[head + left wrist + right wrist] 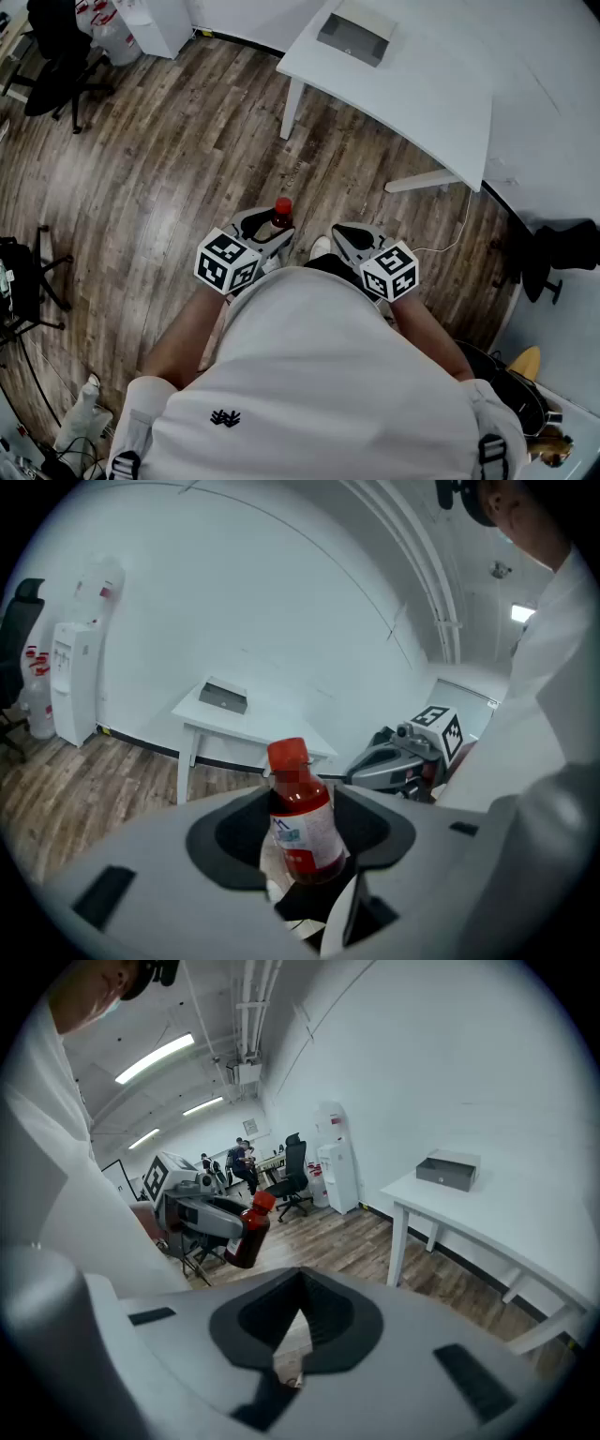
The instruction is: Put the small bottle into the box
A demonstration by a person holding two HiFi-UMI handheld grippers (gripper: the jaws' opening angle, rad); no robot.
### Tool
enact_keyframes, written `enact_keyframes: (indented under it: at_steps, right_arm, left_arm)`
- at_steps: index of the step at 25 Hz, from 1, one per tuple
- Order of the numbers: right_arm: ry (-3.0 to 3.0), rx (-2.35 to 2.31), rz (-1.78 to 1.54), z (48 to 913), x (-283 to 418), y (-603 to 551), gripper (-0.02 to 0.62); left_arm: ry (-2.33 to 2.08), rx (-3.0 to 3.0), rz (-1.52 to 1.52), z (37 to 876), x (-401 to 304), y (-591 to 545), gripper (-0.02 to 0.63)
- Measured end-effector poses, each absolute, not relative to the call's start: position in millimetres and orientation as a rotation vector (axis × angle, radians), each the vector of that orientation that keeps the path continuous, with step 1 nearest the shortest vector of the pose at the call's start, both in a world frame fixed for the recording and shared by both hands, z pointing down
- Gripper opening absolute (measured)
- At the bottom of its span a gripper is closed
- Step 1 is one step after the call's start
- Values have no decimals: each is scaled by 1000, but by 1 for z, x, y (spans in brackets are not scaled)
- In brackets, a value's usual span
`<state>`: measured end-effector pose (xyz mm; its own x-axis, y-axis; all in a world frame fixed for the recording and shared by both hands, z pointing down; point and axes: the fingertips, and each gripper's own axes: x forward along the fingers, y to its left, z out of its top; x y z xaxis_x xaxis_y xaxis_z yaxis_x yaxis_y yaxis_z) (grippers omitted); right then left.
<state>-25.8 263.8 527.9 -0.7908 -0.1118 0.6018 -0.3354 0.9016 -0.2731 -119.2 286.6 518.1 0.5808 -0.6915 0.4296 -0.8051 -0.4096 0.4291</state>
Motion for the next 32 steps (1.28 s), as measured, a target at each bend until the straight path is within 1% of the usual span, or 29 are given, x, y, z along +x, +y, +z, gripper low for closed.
enact_keyframes:
  at_steps: [12,22,24,25,32]
  right_arm:
    - [-2478,425,548,524,-3,209,5]
    - [-2564,348,552,509,-13,102,11]
    - [-2572,337,565,509,-14,83,75]
    - [-2578,335,571,511,-14,75,80]
    - [-2572,341,601,528,6,11,46]
  left_arm:
    - [-1163,2185,289,528,-114,246,217]
    - [-1225,2165,380,498,-114,141,216]
    - [-1236,2157,401,497,-117,117,216]
    - [-1240,2155,409,497,-118,106,216]
    - [-1247,2160,433,497,-116,12,215]
